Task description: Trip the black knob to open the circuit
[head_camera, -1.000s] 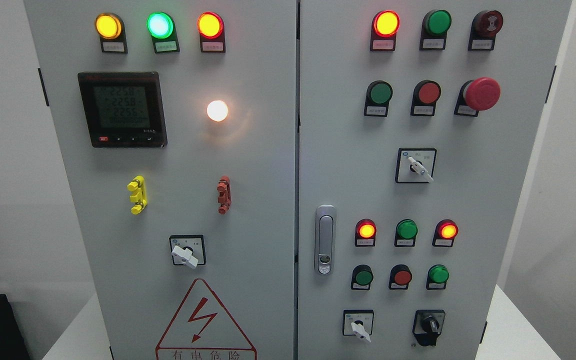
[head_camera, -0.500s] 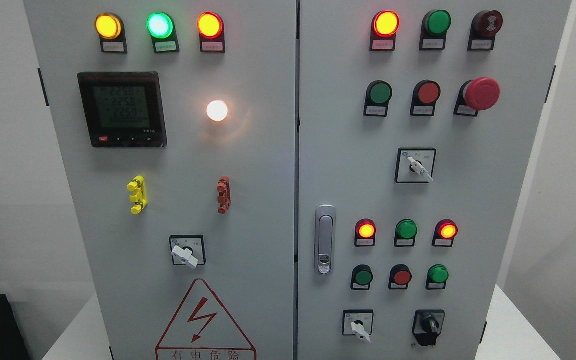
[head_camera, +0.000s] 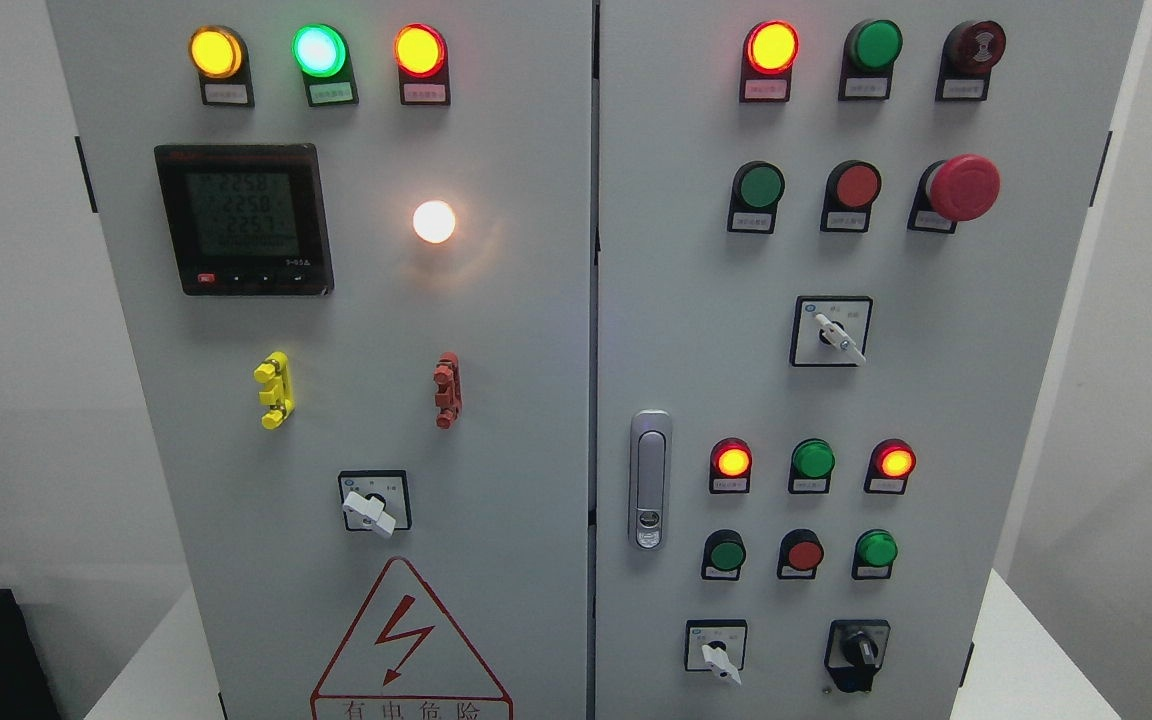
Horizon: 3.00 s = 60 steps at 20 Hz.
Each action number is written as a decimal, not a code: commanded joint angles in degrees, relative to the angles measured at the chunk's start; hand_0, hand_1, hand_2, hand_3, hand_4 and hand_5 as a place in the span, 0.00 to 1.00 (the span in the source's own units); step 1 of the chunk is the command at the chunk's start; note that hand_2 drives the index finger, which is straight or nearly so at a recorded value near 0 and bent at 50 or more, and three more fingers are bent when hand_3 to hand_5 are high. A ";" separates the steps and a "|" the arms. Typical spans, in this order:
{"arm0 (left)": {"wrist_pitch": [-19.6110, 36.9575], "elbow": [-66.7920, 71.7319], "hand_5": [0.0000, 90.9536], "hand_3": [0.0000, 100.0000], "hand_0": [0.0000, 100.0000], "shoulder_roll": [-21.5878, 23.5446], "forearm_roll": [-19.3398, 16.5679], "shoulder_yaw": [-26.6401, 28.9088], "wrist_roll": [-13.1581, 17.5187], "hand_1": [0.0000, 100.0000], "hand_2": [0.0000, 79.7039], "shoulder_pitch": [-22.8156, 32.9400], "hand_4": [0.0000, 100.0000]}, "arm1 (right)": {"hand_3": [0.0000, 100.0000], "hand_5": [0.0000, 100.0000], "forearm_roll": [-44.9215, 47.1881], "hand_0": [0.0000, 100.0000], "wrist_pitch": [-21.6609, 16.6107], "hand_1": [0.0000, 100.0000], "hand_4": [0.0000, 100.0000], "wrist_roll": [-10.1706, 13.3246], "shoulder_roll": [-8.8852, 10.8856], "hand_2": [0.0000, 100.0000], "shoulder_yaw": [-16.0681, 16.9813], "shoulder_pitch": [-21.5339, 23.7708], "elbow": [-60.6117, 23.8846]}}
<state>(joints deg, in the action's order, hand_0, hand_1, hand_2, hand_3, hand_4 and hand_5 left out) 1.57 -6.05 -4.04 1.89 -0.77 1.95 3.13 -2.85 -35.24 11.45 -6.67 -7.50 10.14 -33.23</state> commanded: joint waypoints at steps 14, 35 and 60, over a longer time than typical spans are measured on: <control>0.10 -0.01 0.00 0.00 0.12 0.00 0.14 0.07 -0.01 0.39 0.00 -0.14 0.00 | 0.98 0.63 0.30 0.17 -5.10 0.61 0.80 2.26 0.25 0.00 0.12 4.71 -16.94; 0.10 -0.01 0.00 0.00 0.12 0.00 0.14 0.07 -0.01 0.39 0.00 -0.14 0.00 | 1.00 0.77 0.39 0.49 -3.09 0.67 0.88 2.08 0.16 0.00 1.61 6.12 -37.51; 0.10 -0.01 0.00 0.00 0.12 0.00 0.14 0.07 -0.01 0.39 0.00 -0.14 0.00 | 1.00 0.92 0.47 0.79 7.55 0.80 1.00 1.38 -0.01 0.00 2.23 4.98 -57.82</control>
<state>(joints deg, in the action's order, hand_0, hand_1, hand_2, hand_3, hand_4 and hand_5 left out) 1.57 -6.05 -4.04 1.89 -0.77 1.95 3.13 -2.53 -27.73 13.29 -6.52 -5.38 15.89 -89.03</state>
